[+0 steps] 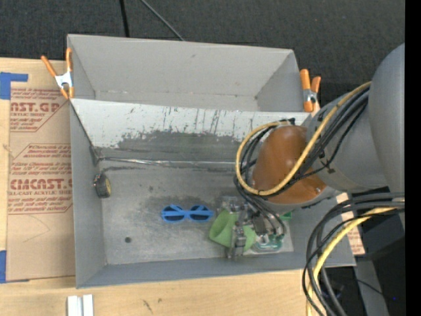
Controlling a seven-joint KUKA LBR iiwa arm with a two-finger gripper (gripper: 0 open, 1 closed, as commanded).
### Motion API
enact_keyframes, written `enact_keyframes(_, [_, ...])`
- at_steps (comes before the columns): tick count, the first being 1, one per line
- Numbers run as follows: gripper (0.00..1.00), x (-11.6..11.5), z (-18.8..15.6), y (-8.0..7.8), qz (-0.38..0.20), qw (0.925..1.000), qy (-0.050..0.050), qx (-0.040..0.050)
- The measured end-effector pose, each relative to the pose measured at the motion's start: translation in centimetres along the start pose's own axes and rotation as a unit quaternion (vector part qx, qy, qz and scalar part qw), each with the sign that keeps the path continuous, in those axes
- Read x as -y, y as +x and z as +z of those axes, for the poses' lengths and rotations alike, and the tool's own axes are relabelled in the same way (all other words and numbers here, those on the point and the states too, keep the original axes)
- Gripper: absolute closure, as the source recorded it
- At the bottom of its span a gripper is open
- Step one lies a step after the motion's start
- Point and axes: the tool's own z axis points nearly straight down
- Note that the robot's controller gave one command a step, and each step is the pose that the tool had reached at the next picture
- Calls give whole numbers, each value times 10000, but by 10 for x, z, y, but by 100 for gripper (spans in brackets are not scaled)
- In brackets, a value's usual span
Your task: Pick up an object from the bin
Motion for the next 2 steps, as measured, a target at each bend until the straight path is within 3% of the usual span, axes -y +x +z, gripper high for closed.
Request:
enact_keyframes(1, [100,-4,-126,-22,240,9997,1,43])
enact_keyframes(2, [100,1,-216,-24,393,9992,2,54])
